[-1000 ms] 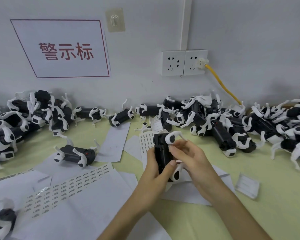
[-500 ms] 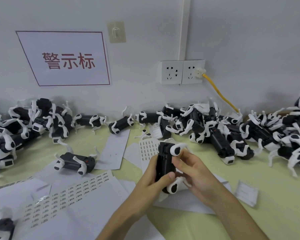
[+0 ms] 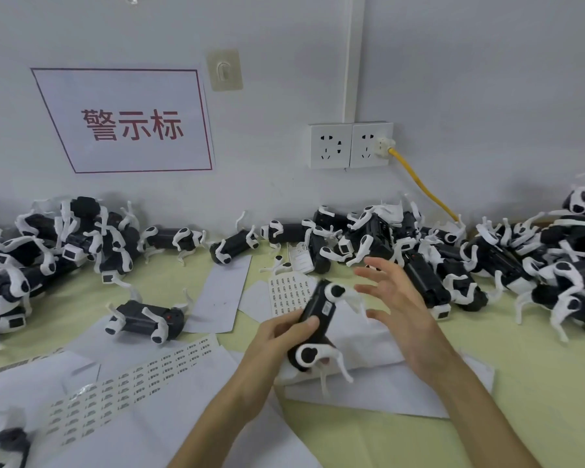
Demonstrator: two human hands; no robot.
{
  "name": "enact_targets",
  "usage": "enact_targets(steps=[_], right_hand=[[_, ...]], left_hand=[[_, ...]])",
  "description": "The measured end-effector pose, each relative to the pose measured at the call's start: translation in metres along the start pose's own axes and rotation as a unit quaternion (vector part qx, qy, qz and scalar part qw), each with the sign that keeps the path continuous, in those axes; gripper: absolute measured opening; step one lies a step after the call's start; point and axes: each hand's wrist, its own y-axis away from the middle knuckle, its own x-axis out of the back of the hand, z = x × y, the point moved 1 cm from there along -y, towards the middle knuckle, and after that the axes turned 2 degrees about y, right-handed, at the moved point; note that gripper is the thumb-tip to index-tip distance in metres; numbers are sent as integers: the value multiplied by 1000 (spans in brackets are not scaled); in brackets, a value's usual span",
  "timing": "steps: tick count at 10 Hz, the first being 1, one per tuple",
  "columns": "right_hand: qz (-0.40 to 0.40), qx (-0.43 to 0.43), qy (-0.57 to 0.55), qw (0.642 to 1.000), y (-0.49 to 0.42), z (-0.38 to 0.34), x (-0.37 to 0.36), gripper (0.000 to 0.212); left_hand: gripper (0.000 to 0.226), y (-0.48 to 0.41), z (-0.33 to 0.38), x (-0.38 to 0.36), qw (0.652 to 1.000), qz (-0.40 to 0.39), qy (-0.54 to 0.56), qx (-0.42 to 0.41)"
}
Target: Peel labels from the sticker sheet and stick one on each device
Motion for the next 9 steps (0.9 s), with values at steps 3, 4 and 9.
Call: enact_targets(steps=[3, 4, 9], right_hand=[[-169, -119, 134, 969, 12, -10, 4, 41], [-98, -180, 142, 968, 13, -14, 16, 49], [223, -3, -292, 930, 5, -32, 92, 47]], left_hand=[[79, -5, -2, 9, 989, 5, 47, 137], [67, -12, -5, 15, 988, 98, 59, 105], [40, -21, -15, 22, 986, 162, -34, 26]])
